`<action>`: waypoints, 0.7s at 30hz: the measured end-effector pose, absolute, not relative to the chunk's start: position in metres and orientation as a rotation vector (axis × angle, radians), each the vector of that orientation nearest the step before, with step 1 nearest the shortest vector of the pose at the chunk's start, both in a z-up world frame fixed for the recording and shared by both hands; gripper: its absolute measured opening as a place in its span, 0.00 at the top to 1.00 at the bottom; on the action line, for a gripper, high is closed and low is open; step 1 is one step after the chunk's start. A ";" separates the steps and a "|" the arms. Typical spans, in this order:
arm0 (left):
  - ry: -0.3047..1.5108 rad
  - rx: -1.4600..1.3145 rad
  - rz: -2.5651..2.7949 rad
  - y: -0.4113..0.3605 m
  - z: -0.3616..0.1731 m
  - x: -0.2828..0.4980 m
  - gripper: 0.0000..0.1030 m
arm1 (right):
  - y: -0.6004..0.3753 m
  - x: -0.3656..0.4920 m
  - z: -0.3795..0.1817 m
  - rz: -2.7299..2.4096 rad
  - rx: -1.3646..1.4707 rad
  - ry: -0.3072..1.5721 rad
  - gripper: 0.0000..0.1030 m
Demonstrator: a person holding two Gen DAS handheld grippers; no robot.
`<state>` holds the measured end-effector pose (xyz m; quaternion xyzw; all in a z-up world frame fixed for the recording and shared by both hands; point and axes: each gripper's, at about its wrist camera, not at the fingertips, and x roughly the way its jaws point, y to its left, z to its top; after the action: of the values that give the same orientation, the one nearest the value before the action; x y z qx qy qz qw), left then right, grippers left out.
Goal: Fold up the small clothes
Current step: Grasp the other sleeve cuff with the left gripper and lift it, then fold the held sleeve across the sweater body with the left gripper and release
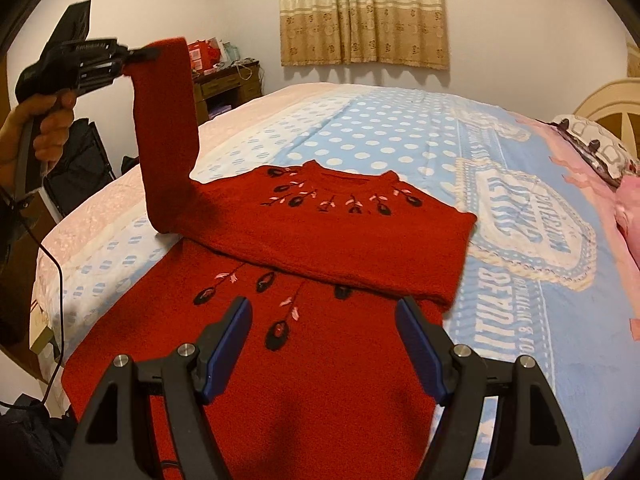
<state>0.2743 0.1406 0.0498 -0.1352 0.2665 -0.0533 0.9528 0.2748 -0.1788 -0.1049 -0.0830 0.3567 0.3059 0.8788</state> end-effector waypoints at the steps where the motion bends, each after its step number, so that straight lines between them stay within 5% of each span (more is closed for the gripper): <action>1: 0.538 -0.280 -0.121 0.136 0.052 0.278 0.87 | -0.181 0.275 -0.106 0.633 -0.169 0.745 0.27; 21: 0.637 -0.208 -0.295 0.004 0.012 0.346 0.87 | -0.223 0.277 -0.124 0.567 -0.085 0.782 0.27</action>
<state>0.3460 0.0038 0.0124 -0.1019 0.3114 -0.1441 0.9338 0.2767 -0.2229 -0.1239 -0.0408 0.3760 0.2724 0.8847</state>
